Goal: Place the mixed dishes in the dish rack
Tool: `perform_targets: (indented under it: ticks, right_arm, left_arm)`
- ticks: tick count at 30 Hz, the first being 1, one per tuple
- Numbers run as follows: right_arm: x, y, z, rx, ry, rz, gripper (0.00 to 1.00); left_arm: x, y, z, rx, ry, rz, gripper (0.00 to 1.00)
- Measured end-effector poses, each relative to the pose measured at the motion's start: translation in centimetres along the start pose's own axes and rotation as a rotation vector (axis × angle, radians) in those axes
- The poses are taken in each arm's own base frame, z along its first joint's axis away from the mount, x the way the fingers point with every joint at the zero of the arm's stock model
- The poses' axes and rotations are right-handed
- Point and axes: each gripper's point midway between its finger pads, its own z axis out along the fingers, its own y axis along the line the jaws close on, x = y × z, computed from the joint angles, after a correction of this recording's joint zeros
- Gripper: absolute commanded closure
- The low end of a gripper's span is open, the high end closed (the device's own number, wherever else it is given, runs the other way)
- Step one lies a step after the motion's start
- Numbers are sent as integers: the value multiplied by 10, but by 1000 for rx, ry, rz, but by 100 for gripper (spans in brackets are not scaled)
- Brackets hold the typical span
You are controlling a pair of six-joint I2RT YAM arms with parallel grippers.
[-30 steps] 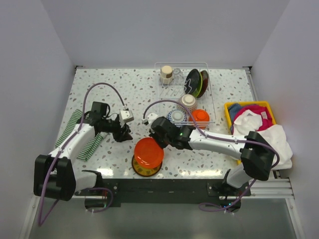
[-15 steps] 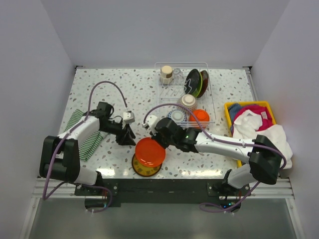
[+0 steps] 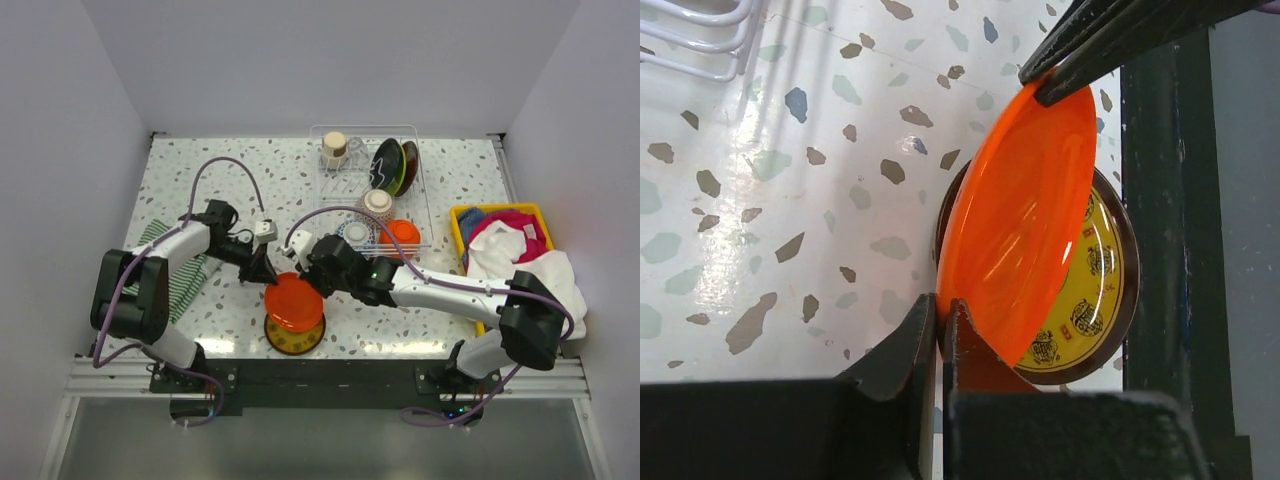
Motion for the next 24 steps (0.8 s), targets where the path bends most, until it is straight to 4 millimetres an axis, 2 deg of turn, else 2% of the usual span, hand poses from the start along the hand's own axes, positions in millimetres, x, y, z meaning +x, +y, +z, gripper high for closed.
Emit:
perform_targets:
  ticks: [2, 3, 6, 9, 11, 12, 13, 14, 17, 18, 21, 24]
  right_arm:
    - [0, 3, 0, -13, 0, 12, 80]
    - [0, 6, 0, -26, 2, 24, 63]
    - [0, 16, -1, -84, 4, 59, 52]
    - [1, 26, -2, -133, 9, 98, 50]
    - [1, 31, -3, -154, 11, 123, 57]
    - [2, 33, -3, -162, 15, 135, 64]
    - [4, 34, -3, -167, 20, 143, 85]
    - [6, 33, -2, -167, 24, 155, 100]
    - [6, 15, 0, -113, 26, 234, 100]
    - [6, 10, 1, -102, 23, 259, 100]
    - [5, 4, 0, -86, 24, 280, 100]
    - [9, -11, -4, -22, 62, 285, 100]
  left_arm:
    - [1, 1, 1, 7, 4, -5, 100]
    - [3, -1, 1, 12, 8, -12, 100]
    - [1, -5, 2, 31, -6, -10, 100]
    - [-2, -10, 3, 51, -20, -16, 100]
    - [-4, -10, 3, 51, -28, -17, 100]
    - [-6, -10, 2, 48, -33, -18, 100]
    - [-9, -10, 1, 42, -39, -12, 100]
    - [-12, -10, 0, 36, -43, -6, 100]
    - [-16, -13, -2, 23, -51, -7, 91]
    - [-20, -10, -2, 14, -58, 12, 79]
    - [-27, -5, -3, -14, -74, 5, 65]
    - [-44, 2, -12, -77, -121, -17, 55]
